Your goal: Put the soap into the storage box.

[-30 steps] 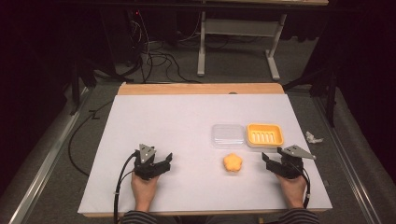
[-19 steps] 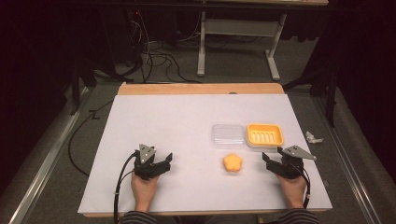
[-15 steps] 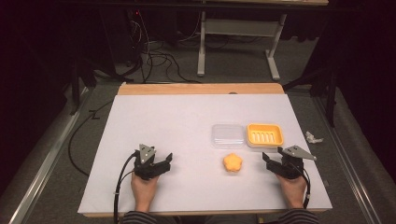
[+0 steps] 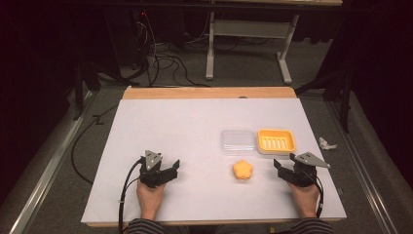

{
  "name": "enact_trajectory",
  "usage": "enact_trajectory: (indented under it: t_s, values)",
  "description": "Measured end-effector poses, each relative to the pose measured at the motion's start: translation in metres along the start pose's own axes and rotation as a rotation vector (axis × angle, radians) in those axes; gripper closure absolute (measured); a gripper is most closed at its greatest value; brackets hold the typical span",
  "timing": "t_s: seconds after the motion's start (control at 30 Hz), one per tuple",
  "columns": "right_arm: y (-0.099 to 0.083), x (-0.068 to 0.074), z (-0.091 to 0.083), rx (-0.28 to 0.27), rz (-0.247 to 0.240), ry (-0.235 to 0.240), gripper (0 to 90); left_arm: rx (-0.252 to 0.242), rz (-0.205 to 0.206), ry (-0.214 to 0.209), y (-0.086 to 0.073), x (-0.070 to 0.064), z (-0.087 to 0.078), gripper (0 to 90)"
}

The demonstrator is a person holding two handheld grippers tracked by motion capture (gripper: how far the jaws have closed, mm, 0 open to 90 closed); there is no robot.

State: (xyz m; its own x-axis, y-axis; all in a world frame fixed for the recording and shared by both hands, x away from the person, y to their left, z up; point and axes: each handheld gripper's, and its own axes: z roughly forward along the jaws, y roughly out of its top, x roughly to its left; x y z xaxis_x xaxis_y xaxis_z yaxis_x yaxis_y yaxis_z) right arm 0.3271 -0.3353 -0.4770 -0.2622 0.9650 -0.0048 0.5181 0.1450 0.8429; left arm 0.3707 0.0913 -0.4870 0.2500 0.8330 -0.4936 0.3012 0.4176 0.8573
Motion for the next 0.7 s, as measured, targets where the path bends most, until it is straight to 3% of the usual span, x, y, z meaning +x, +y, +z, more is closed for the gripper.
enact_trajectory:
  t_s: [0.13,0.3,0.47,0.57,0.7]
  values:
    - [0.001,0.0,0.002,0.023,0.0,0.002,33.5,-0.002,-0.002,0.01,0.0,0.0,0.001,23.9]
    - [0.001,-0.001,0.0,0.001,-0.004,0.033,35.0,-0.001,-0.004,0.012,0.0,0.001,0.001,23.8]
    - [0.004,0.003,-0.001,-0.008,-0.024,0.018,36.3,0.004,-0.01,-0.003,0.0,0.0,0.001,24.2]
    - [0.007,0.001,0.0,-0.008,0.019,0.055,36.2,0.009,-0.014,-0.001,0.001,0.001,0.001,24.5]
    - [0.01,0.004,-0.002,-0.011,0.036,0.073,36.1,0.011,-0.014,-0.007,0.001,0.001,0.001,24.5]
